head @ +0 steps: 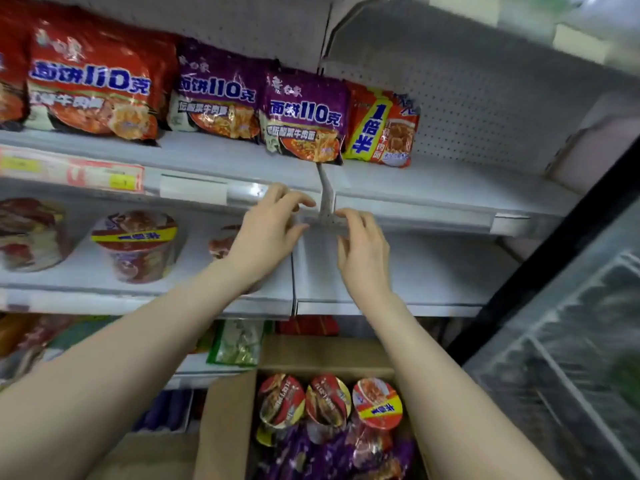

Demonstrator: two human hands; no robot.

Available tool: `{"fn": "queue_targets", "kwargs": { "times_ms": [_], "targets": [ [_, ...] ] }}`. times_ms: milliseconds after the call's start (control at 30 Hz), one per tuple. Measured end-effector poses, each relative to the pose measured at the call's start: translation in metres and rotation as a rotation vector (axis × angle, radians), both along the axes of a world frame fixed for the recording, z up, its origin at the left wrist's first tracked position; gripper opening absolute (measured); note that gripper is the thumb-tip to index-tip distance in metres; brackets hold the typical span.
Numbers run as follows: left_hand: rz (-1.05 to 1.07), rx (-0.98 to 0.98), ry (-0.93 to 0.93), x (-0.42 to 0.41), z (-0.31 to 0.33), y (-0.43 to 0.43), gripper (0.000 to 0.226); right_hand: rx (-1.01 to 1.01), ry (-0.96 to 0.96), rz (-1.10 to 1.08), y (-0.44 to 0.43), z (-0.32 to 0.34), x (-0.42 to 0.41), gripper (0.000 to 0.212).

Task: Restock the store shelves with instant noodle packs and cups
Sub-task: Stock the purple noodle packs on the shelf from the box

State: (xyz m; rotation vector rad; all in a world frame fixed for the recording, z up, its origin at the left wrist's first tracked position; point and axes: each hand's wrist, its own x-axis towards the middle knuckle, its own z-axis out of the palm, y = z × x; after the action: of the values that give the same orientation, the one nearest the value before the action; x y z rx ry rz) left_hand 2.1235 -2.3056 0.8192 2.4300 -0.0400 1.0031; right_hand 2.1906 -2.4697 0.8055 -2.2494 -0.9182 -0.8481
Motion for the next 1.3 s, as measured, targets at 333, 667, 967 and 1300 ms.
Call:
{"fn": "queue_targets", "kwargs": {
  "times_ms": [333,667,967,1300],
  "targets": [
    [-0.059,-0.141,0.189,-0.004,-0.105,-0.052,0.030,-0.037,0.282,-0.114,-0.087,-0.118,-0.021,0.035],
    [-0.143,-0.310,0.504,0.007,-0.216,-0.113,0.032,-0.370,0.755,-0.432,-0.184,-0.242,-0.033,0.039],
    [-0.162,-0.318,0.786,0.015,-0.290,-0.138,0.030,-0.580,1.166,-0.628,-0.227,-0.321,-0.043,0.035],
    [-0.225,-0.341,0.898,0.018,-0.348,-0.158,0.027,-0.444,1.397,-0.648,-0.238,-0.401,-0.039,0.036]
  ]
}}
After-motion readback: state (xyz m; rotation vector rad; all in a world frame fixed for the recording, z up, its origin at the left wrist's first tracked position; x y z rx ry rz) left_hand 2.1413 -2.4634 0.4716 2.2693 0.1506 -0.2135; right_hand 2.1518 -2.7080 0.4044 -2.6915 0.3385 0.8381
